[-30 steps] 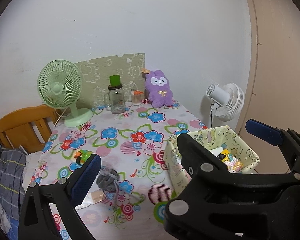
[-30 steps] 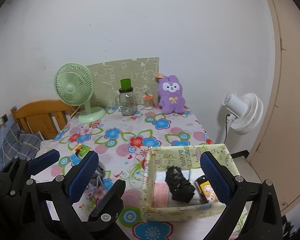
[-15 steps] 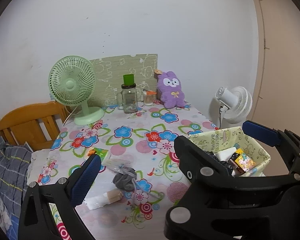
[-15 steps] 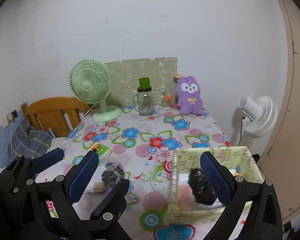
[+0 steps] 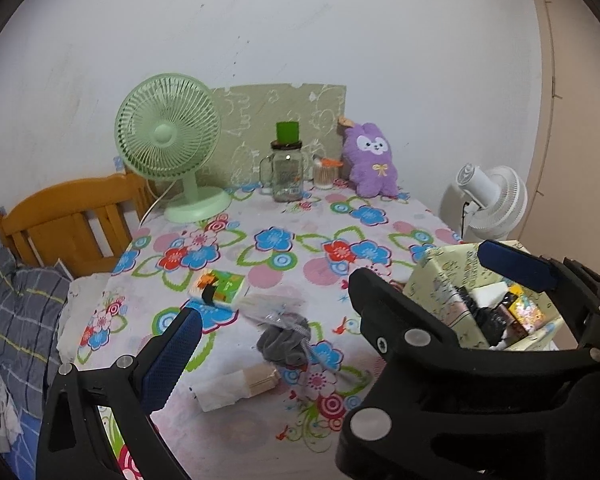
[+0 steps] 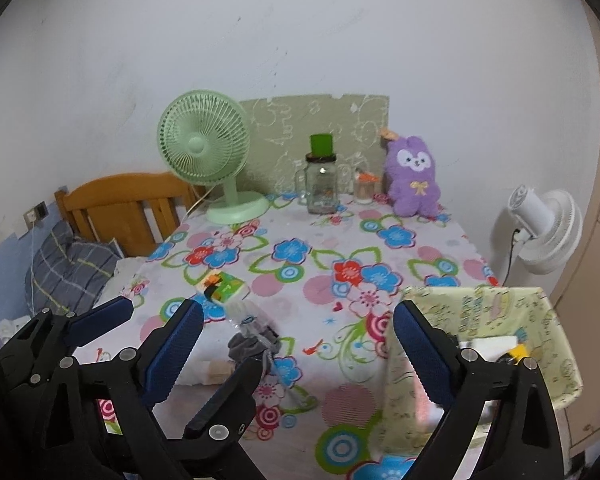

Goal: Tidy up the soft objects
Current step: 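Withdraw both tools from the box back toward the remaining items, then grasp the clear plastic bag with the right tool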

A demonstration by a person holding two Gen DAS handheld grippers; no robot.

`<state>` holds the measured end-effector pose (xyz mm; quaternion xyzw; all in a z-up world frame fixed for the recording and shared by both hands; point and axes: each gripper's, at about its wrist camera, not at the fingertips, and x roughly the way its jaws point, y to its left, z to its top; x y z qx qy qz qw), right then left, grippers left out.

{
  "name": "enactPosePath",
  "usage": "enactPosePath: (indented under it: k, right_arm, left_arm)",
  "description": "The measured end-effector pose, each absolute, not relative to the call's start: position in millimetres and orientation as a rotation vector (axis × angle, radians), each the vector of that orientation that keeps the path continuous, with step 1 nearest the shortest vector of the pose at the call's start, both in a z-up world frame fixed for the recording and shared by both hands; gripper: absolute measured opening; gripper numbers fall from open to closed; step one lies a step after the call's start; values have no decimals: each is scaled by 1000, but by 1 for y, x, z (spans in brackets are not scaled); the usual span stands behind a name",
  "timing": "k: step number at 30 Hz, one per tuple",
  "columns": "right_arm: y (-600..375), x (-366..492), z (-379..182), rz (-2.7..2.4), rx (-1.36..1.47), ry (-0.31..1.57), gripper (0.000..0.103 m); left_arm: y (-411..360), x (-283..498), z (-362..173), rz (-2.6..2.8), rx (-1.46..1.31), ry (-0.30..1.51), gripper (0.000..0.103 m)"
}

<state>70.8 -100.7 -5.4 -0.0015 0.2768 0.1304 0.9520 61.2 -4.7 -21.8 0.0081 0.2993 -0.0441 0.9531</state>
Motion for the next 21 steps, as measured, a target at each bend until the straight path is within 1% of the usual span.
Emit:
enactPosePath:
  k: [7, 15, 17, 21]
  right_arm:
    - [-85, 82, -21, 297, -19, 600, 92]
    - [-69, 99, -45, 338, -1, 675, 92]
    - [-63, 103, -50, 346, -11, 684, 90]
    - [-54, 110, -60, 354, -15, 707, 89]
  left_arm:
    - [11, 72, -39, -75, -6, 647, 103]
    - [28, 83, -59, -40, -34, 694, 103]
    - [33, 85, -64, -31, -45, 707, 103]
    - [43, 92, -75, -12, -65, 730, 103]
